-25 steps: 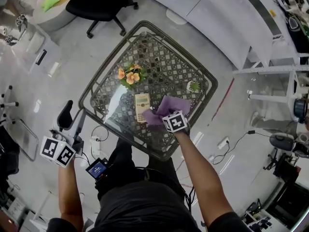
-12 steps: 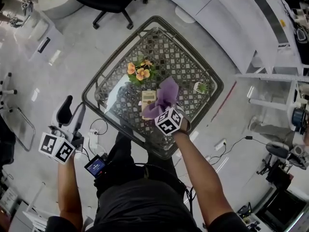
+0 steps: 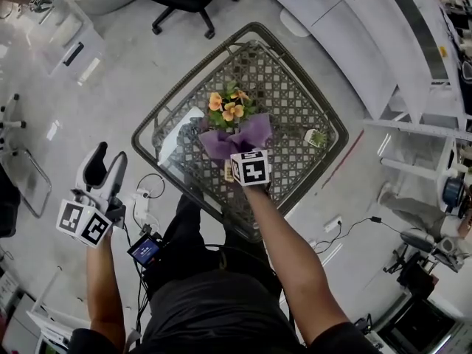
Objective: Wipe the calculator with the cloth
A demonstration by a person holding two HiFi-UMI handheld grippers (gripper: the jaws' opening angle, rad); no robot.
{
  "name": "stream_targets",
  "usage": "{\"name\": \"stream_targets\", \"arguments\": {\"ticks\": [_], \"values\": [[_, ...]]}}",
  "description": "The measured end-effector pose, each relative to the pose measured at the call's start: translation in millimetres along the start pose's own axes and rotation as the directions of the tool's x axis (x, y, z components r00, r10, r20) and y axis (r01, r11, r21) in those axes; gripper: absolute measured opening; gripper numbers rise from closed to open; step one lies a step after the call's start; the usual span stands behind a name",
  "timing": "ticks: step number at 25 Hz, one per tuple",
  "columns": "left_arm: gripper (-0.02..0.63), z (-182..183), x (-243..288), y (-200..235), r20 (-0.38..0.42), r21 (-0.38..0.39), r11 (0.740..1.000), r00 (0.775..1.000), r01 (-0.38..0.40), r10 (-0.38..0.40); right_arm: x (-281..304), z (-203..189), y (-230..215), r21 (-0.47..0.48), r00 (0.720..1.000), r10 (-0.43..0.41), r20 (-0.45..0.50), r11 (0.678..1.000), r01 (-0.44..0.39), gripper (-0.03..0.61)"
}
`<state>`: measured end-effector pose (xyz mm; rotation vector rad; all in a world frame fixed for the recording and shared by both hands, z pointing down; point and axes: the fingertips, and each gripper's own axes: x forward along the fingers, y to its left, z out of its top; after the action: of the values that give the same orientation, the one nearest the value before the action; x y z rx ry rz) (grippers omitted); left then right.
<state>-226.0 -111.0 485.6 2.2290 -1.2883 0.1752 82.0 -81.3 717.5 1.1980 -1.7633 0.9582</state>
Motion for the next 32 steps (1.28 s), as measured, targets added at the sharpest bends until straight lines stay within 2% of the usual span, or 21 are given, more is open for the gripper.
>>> {"name": "stream_targets", "arguments": {"ticks": [2, 5, 8, 11, 13, 17, 20, 22, 24, 32], "values": [[0.275, -1, 0, 2, 0.002, -0.008, 1.000, 1.000, -0.007, 0.007, 2, 3, 11, 0.008, 1.000, 0.029, 0.004, 1.000, -0.029, 0.071], [0.275, -1, 2, 6, 0.007, -0.021, 1.000, 1.000, -0.008, 0.008, 6, 6, 34, -0.032, 0.997, 0.077, -0.001, 0.997, -0.077, 0.071], [0.275, 2, 3, 8, 0.010, -0.022, 1.000, 1.000, -0.004, 0.004, 4, 9, 54, -0.119, 0.994, 0.108, -0.009, 0.987, -0.108, 0.071], [0.275, 3, 4, 6, 0.013, -0.022, 1.000, 1.000, -0.001, 0.001, 3, 4, 68, -0.238, 0.991, 0.129, -0.032, 0.962, -0.133, 0.071], [0.275, 3, 5, 5, 0.013, -0.021, 1.000, 1.000, 0.000, 0.000, 6, -6, 73, -0.345, 0.990, 0.126, -0.056, 0.928, -0.138, 0.071], [0.275, 0, 9, 3, 0.007, -0.019, 1.000, 1.000, 0.001, -0.001, 9, -21, 72, -0.549, 0.991, 0.096, -0.090, 0.826, -0.130, 0.071], [0.275, -3, 12, 0, 0.001, -0.016, 1.000, 1.000, 0.002, -0.002, 10, -27, 67, -0.626, 0.991, 0.087, -0.097, 0.769, -0.129, 0.071], [0.275, -4, 13, -1, 0.000, -0.015, 1.000, 1.000, 0.002, -0.002, 8, -29, 64, -0.652, 0.992, 0.088, -0.095, 0.747, -0.129, 0.071], [0.275, -4, 14, -3, -0.001, -0.014, 1.000, 1.000, 0.004, -0.004, 6, -30, 62, -0.659, 0.992, 0.091, -0.090, 0.741, -0.128, 0.071], [0.275, -2, 17, -12, -0.001, -0.007, 1.000, 1.000, 0.011, -0.011, -4, -35, 42, -0.640, 0.994, 0.083, -0.071, 0.761, -0.109, 0.071]]}}
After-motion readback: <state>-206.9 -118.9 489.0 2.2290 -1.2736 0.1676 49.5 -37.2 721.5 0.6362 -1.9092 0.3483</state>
